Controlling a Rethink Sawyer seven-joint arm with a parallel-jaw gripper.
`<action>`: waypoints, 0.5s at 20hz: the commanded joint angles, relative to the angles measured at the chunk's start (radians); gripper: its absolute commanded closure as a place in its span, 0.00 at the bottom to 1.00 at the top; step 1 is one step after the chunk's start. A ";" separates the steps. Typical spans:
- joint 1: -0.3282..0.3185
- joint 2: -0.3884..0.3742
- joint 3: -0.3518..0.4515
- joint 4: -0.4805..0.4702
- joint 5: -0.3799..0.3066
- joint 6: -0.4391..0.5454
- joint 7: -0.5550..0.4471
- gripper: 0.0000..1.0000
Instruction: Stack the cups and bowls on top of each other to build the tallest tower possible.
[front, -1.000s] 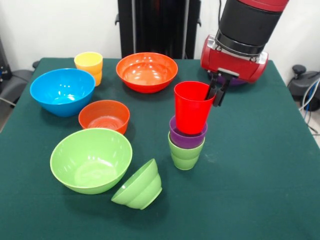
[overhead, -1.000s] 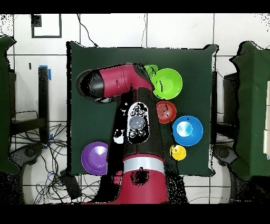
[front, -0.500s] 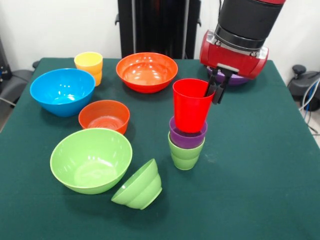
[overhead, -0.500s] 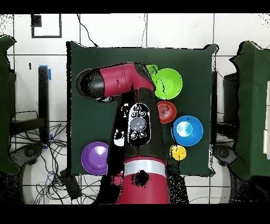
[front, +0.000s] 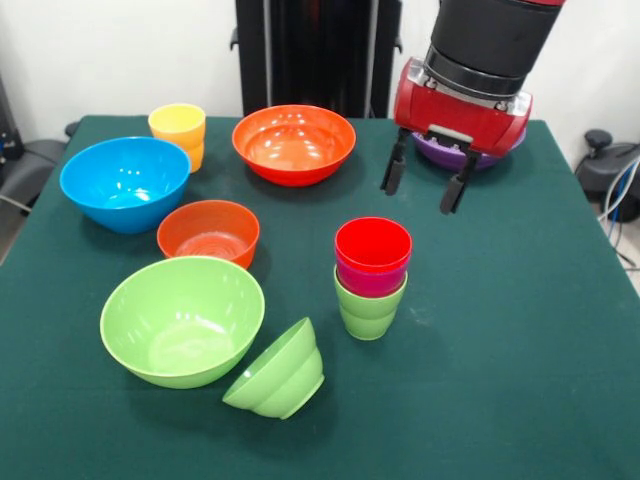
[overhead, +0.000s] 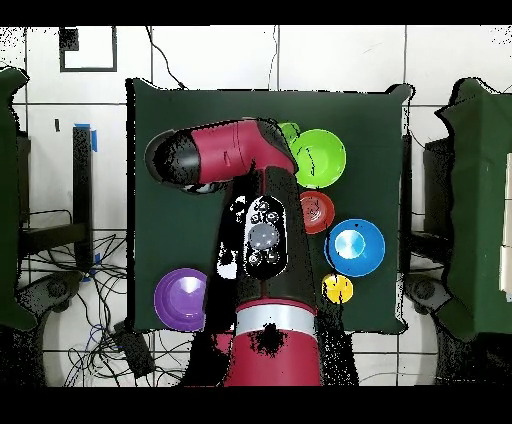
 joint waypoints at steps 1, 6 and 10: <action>-0.006 0.013 0.041 0.046 -0.032 -0.017 -0.034 0.00; -0.009 0.016 0.042 0.048 -0.033 -0.021 -0.041 0.00; -0.008 0.011 0.040 0.056 -0.036 -0.022 -0.042 0.00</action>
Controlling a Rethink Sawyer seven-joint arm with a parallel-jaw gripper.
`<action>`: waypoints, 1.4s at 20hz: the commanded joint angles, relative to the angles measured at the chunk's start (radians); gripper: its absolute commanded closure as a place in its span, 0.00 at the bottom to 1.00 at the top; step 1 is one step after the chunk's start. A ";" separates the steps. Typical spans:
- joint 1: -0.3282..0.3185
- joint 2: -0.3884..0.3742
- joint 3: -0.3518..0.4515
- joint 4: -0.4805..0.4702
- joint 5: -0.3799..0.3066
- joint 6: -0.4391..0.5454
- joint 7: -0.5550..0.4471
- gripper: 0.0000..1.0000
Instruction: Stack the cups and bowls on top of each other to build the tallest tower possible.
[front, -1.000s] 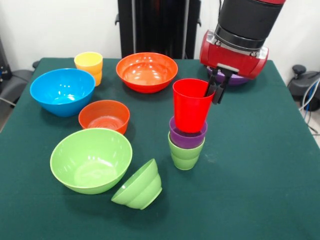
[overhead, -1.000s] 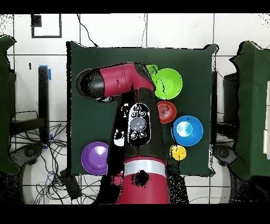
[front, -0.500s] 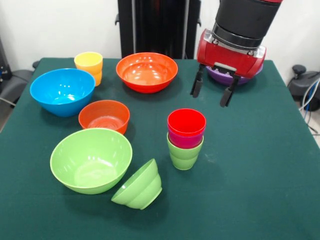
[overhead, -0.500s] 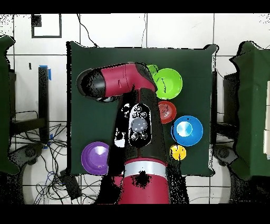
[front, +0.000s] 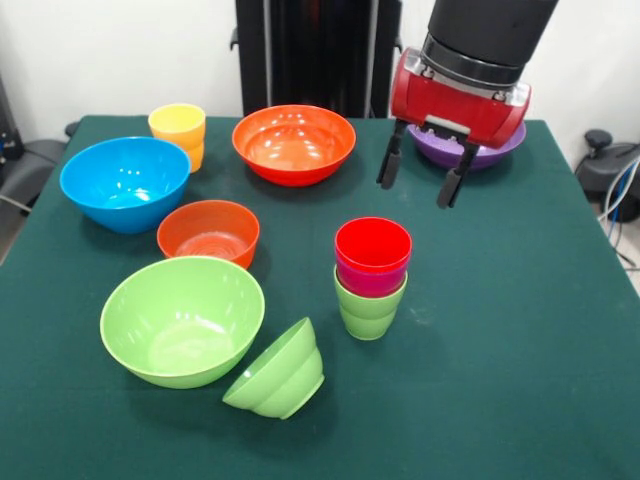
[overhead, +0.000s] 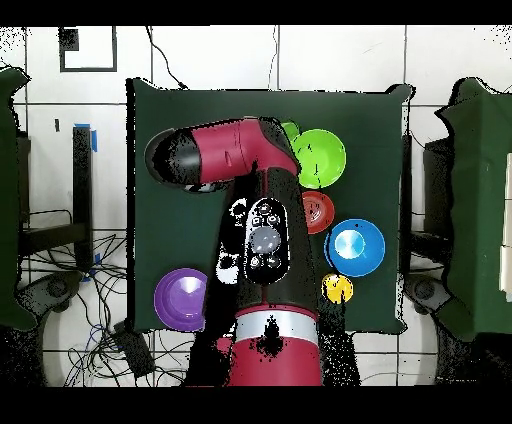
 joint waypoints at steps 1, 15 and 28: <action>-0.007 0.026 0.045 0.054 -0.035 -0.017 -0.041 0.00; -0.039 -0.141 0.086 0.306 -0.035 -0.104 -0.122 0.00; -0.180 -0.270 0.133 0.582 -0.080 -0.242 -0.208 0.00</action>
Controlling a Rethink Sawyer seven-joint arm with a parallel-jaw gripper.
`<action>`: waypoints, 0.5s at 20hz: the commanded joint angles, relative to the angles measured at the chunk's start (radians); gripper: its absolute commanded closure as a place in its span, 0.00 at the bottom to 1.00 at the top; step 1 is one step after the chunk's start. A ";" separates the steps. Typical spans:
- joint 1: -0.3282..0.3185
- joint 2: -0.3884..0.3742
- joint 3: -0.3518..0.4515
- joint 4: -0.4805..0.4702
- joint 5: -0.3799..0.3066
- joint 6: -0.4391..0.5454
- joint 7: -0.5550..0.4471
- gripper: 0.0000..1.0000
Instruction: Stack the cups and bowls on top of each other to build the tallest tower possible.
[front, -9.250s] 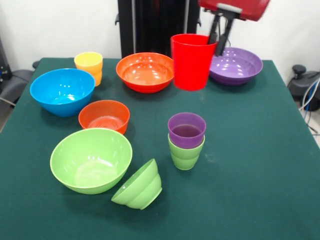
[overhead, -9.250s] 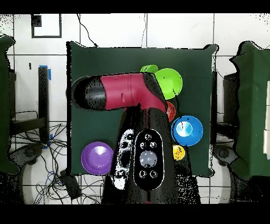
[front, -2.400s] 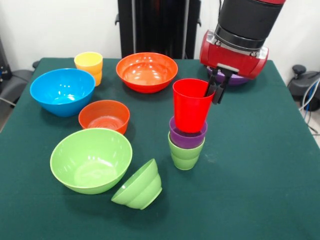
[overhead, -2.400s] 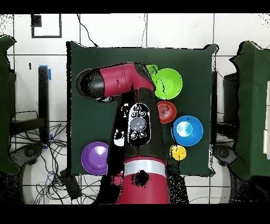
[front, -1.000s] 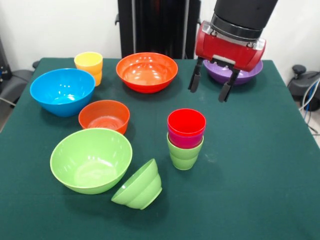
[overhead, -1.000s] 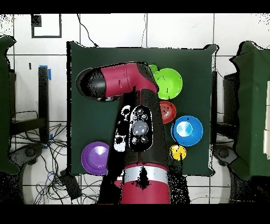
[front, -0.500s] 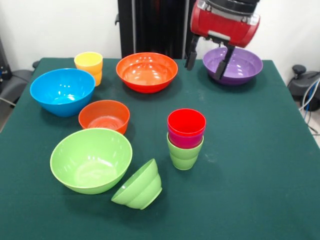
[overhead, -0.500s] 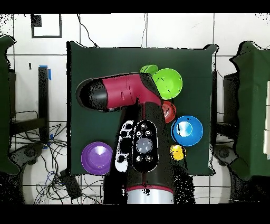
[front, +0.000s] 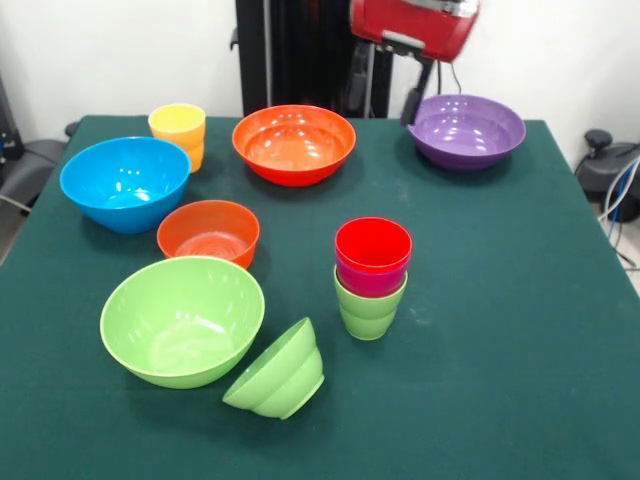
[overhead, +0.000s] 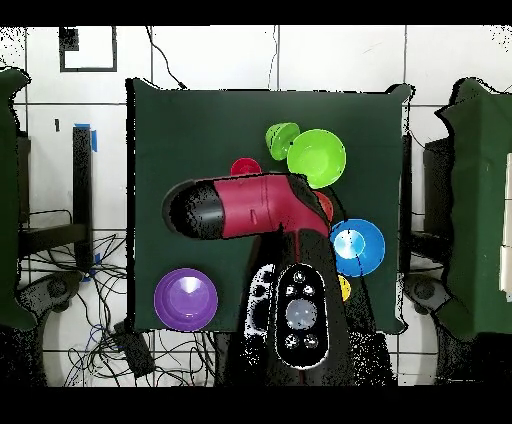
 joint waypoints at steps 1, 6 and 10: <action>-0.107 -0.057 0.117 0.262 -0.087 -0.135 -0.211 0.00; -0.160 -0.068 0.115 0.354 -0.159 -0.233 -0.194 0.00; -0.223 -0.083 0.125 0.419 -0.218 -0.285 -0.201 0.00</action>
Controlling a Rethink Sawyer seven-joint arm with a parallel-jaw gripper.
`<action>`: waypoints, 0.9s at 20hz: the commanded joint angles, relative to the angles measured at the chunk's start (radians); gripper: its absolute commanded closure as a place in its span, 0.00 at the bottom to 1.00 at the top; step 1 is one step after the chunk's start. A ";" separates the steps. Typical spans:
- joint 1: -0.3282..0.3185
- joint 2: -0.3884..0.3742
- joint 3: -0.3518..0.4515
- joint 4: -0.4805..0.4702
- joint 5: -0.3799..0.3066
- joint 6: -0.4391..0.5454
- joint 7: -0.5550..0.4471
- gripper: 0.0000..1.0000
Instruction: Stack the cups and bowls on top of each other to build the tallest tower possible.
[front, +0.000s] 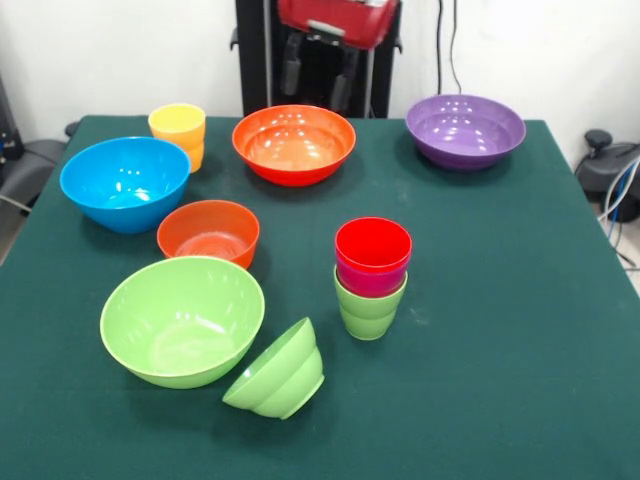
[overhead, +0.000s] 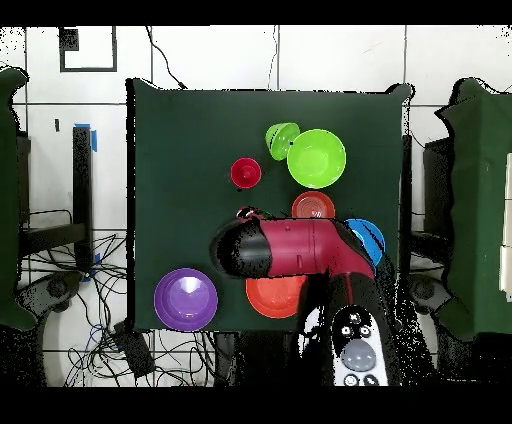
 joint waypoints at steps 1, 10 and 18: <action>-0.090 -0.016 0.100 0.220 -0.162 -0.124 -0.206 0.00; -0.218 -0.068 0.162 0.341 -0.279 -0.190 -0.212 0.00; -0.371 -0.016 0.122 0.365 -0.497 -0.316 -0.160 0.00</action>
